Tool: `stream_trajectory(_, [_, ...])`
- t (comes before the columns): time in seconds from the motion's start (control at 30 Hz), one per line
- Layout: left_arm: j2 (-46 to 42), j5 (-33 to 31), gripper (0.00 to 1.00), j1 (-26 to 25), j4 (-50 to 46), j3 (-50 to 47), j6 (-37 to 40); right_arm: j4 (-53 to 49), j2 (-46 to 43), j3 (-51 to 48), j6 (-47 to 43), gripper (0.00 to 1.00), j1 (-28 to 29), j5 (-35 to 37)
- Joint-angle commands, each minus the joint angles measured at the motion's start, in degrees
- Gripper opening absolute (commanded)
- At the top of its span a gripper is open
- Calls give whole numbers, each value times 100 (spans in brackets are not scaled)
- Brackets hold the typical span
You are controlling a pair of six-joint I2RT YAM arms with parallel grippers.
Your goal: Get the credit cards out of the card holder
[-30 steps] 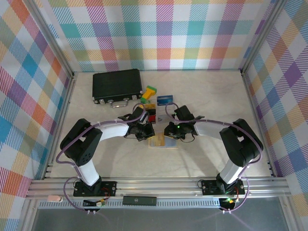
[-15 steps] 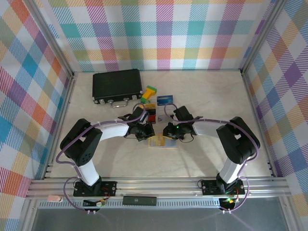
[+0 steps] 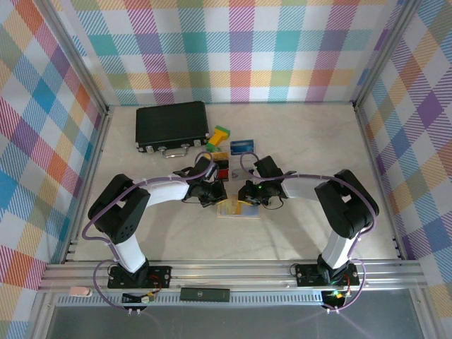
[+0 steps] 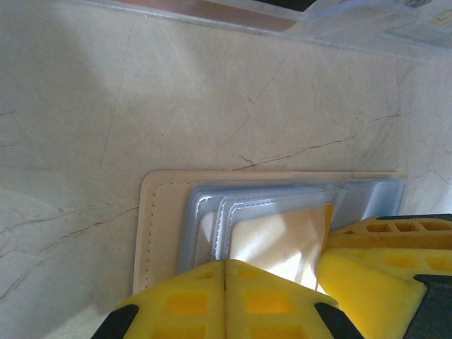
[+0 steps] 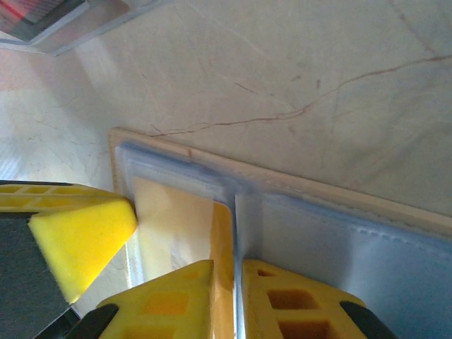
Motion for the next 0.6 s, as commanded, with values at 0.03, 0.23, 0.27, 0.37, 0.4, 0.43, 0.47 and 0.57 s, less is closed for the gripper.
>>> stream_trajectory(0.03, [177,-312,6,-38,-480,-151,12,176,80,36,34,17,-19,-220])
stream_trajectory(0.23, [157,-320,6,-38,-480,-185,-12,202,93,29,35,14,-18,-248])
stream_trajectory(0.27, [145,-331,7,-38,-473,-188,-20,185,86,27,22,13,-23,-229])
stream_trajectory(0.37, [118,-370,7,-38,-508,-195,-25,140,33,14,9,11,-20,-122])
stream_trajectory(0.4, [107,-376,8,-38,-516,-188,-23,119,11,5,-7,10,-21,-92])
stream_trajectory(0.43, [98,-385,9,-34,-531,-188,-26,94,-22,1,-22,9,-21,-52])
stream_trajectory(0.47, [91,-391,9,-33,-540,-177,-21,60,-37,-8,-35,8,-23,-5])
stream_trajectory(0.57, [19,-420,11,-25,-585,-142,9,-60,-135,-38,-86,7,-23,168])
